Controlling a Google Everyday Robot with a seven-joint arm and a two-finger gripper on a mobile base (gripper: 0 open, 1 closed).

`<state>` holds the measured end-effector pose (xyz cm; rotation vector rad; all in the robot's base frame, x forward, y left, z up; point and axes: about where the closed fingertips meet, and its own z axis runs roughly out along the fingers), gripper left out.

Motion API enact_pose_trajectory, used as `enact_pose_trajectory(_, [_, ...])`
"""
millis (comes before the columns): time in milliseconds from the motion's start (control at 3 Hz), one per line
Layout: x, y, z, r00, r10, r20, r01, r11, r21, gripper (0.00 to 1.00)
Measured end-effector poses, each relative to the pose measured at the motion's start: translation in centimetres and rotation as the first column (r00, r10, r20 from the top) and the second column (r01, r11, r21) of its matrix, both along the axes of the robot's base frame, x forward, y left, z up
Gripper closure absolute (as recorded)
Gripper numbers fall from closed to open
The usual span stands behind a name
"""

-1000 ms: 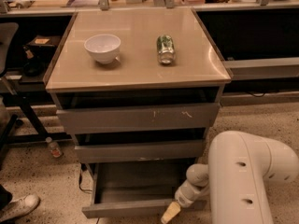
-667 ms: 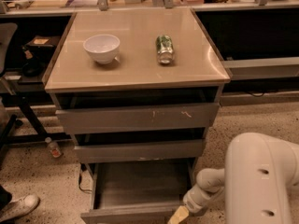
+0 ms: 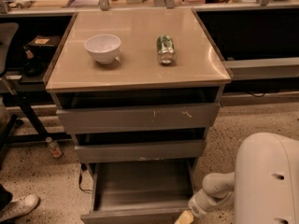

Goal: Open bottom drawer

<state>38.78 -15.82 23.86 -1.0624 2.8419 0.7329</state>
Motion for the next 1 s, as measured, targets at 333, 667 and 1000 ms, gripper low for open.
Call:
enact_pose_trajectory(333, [1.9,1.9,-0.7,0.9993,0.035,0.014,-0.036,0.998,0.056,0.00])
enact_pose_trajectory(667, [4.5,5.1,-1.7,0.9954,0.091,0.029,-0.094,0.987,0.127,0.00])
enact_pose_trajectory(1000, [5.5,6.9,-2.9,0.9921,0.126,0.005,-0.125,0.981,0.147,0.00])
